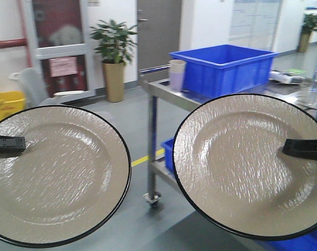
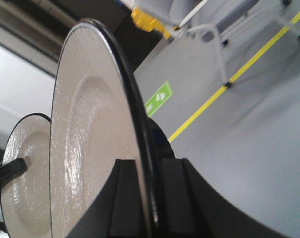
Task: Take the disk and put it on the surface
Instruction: 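Hold both plates while the base drives to the steel table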
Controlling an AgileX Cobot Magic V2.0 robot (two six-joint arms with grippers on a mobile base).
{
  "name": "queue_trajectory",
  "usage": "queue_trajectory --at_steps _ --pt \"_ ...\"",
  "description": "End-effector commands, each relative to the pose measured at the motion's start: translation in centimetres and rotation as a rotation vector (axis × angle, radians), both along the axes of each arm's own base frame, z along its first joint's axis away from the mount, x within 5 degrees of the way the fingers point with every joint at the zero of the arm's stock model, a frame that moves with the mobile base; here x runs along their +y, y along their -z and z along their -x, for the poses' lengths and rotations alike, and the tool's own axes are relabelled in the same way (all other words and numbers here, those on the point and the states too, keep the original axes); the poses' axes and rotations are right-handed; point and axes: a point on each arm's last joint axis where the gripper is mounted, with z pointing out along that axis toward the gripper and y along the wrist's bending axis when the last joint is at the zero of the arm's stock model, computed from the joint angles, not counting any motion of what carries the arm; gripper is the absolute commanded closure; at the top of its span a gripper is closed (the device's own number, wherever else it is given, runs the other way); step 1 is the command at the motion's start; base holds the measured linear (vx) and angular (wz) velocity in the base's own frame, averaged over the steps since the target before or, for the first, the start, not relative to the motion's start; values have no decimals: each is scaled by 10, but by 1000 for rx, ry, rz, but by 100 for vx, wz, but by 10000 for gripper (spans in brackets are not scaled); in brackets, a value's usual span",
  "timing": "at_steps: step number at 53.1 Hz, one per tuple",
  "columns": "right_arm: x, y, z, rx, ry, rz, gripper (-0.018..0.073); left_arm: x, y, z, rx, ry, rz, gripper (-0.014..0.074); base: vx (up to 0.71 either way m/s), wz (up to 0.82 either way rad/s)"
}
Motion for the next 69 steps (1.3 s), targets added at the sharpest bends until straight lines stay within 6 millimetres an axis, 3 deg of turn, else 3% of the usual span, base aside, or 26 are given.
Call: queue_trajectory --at_steps 1,69 --pt "3 -27 7 -104 11 -102 568 -7 -29 8 -96 -5 128 605 48 -57" --pt "3 -27 7 -104 11 -102 568 -7 -29 7 -96 -6 128 605 39 -52"
